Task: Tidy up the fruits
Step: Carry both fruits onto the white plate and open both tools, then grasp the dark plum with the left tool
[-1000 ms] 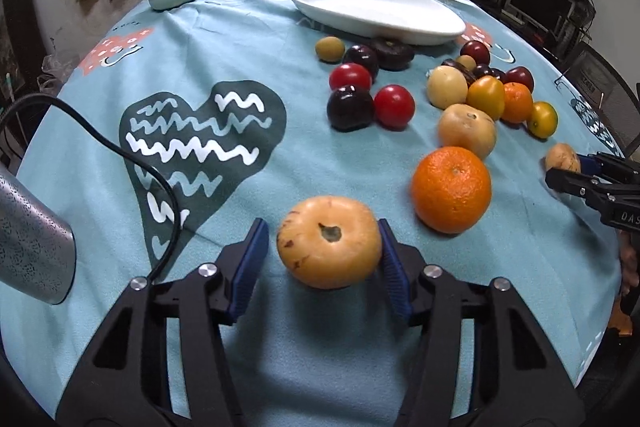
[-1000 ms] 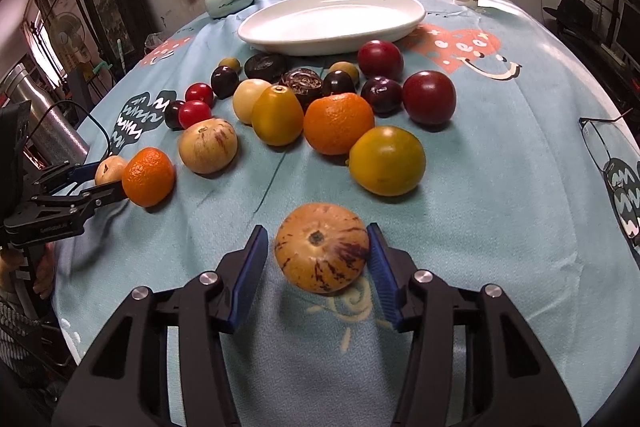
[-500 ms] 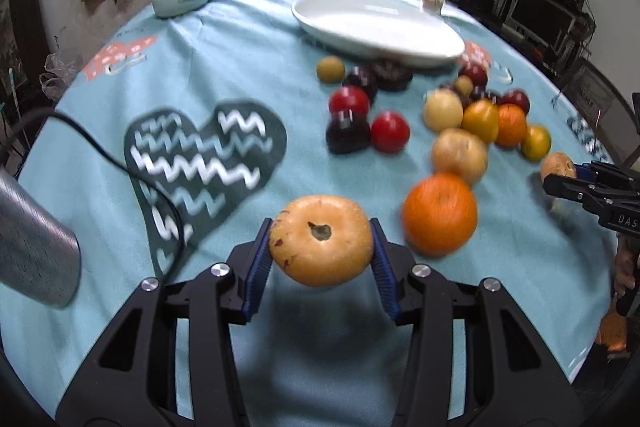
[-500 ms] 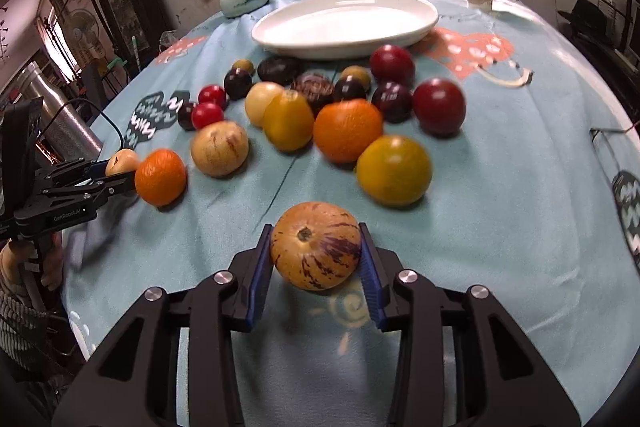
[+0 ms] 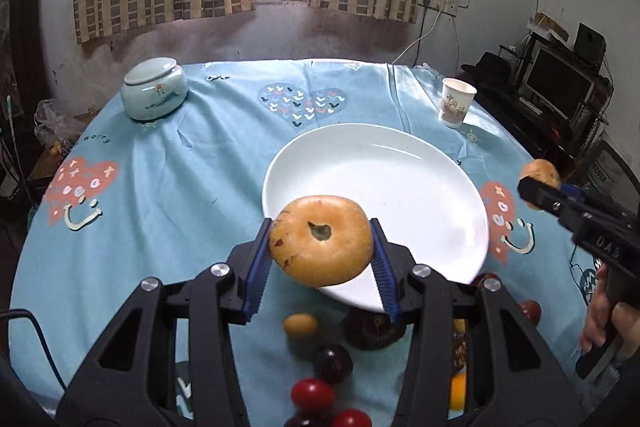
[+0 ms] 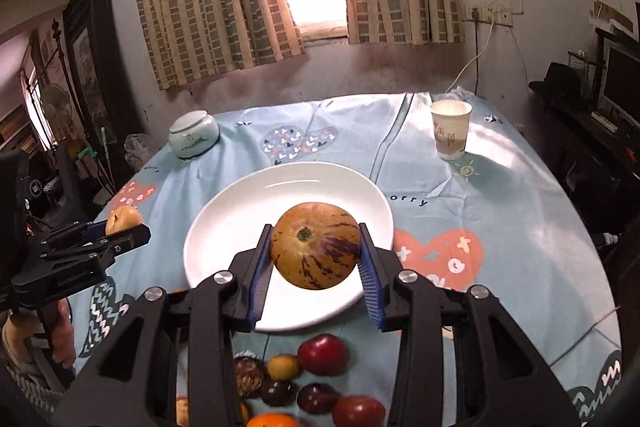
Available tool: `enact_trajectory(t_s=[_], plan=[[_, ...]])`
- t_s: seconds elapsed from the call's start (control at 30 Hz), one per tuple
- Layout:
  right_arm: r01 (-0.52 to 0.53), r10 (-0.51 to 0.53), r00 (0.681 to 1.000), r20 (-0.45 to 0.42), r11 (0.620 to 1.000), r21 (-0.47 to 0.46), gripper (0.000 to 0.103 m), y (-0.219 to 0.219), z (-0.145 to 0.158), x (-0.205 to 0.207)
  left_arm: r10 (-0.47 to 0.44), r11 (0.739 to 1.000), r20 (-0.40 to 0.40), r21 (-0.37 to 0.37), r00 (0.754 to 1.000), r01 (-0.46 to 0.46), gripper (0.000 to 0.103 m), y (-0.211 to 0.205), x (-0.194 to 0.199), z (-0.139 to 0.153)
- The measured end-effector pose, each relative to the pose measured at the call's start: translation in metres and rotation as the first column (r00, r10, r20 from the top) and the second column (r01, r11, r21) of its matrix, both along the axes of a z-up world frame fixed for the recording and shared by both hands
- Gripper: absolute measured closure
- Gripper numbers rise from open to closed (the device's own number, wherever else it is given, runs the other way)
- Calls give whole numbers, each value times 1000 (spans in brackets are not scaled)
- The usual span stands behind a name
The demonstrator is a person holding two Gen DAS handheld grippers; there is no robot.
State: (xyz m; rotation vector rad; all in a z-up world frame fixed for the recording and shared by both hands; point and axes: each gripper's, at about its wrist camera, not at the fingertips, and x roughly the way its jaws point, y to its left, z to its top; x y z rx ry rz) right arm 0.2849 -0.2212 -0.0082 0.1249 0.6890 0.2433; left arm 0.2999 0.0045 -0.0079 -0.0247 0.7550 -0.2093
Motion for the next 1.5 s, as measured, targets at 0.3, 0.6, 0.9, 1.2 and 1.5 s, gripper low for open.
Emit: enact_trajectory(t_s=[0.3, 0.6, 0.9, 1.2, 1.5], plan=[[-59, 46, 988, -144, 995, -82, 63, 22, -51, 43, -43, 999, -117, 14, 992, 45, 56, -19, 43, -51], [-102, 74, 978, -197, 985, -139, 52, 31, -62, 48, -50, 998, -141, 43, 989, 56, 45, -24, 48, -62], [-11, 11, 1000, 3, 994, -106, 35, 11, -20, 28, -24, 1000, -88, 18, 996, 26, 35, -13, 40, -44], [25, -8, 979, 204, 997, -80, 19, -2, 24, -39, 77, 997, 61, -1, 995, -78, 14, 29, -18, -6], [111, -117, 987, 106, 992, 61, 11, -42, -26, -112, 161, 987, -18, -2, 987, -161, 12, 77, -108, -62]])
